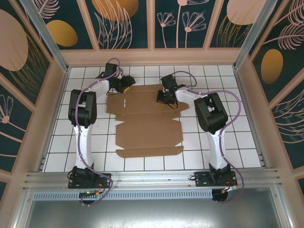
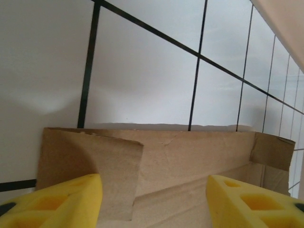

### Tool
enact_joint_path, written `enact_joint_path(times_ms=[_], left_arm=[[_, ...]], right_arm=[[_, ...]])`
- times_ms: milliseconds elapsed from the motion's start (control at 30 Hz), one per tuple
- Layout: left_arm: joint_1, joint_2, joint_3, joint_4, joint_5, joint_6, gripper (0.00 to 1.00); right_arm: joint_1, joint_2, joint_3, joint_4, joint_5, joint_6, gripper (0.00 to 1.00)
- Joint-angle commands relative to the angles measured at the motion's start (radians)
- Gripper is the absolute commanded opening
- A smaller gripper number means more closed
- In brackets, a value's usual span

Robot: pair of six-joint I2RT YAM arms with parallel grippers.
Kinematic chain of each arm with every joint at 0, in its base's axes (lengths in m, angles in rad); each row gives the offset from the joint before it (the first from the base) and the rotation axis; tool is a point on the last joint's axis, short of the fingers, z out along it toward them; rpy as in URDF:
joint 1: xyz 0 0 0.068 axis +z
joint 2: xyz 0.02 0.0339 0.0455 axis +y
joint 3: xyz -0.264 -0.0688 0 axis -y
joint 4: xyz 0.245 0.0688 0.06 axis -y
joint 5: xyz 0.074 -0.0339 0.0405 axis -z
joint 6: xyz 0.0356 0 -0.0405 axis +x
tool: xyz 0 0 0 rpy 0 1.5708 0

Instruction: Fold the paper box

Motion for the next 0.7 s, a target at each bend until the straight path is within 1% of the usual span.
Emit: enact_joint_path(times_ms=[0, 100, 267, 367, 467, 667], left_arm=[[0.007, -0.164, -0.056, -0.001, -0.03, 0.01, 0.58], [-0.002, -0.271, -0.177, 0.056, -0.033, -0.026, 0.54], [-0.079, -0.364, -0.325, 0.096, -0.065, -0.033, 0.51], [-0.126, -0.355, -0.395, 0.158, -0.038, -0.079, 0.5], [-0.159, -0.31, -0.423, 0.188, -0.044, -0.1, 0.49], [-0.187, -0.24, -0.452, 0.225, -0.062, -0.14, 0.48]], right_arm=[[0.021, 0.091, -0.033, -0.088, 0.007, -0.014, 0.0], [0.021, 0.087, -0.035, -0.083, 0.004, -0.014, 0.0], [0.019, 0.086, -0.014, -0.092, 0.003, -0.018, 0.0], [0.014, 0.091, -0.004, -0.096, -0.01, -0.018, 0.0], [0.004, 0.085, -0.015, -0.078, -0.052, -0.011, 0.0], [-0.005, 0.073, -0.022, -0.083, -0.064, -0.023, 0.0]])
